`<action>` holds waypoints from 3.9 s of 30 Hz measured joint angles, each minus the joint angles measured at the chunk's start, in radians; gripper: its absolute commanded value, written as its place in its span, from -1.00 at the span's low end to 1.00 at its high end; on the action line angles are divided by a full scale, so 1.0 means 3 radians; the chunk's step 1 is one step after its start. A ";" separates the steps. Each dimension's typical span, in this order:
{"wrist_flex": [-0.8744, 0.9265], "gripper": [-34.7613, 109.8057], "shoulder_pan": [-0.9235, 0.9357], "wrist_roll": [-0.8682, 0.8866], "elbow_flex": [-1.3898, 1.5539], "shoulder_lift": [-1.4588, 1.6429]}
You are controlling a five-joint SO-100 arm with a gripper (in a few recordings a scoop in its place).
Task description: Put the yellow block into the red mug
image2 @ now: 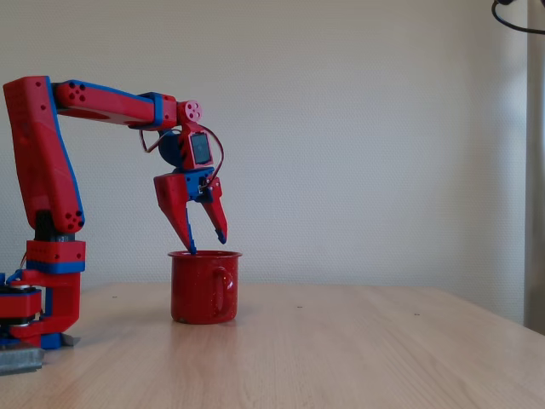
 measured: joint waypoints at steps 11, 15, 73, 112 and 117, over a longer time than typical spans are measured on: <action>0.0256 -0.52 0.0327 -0.0112 -0.0394 -0.0005; 0.0358 -0.52 0.0522 -0.0112 -0.0583 0.0000; -0.0721 -0.52 0.2485 -0.0312 0.3543 0.4270; -0.0317 -0.52 0.2434 -0.0302 0.4019 0.4786; -0.0317 -0.52 0.2434 -0.0302 0.4019 0.4786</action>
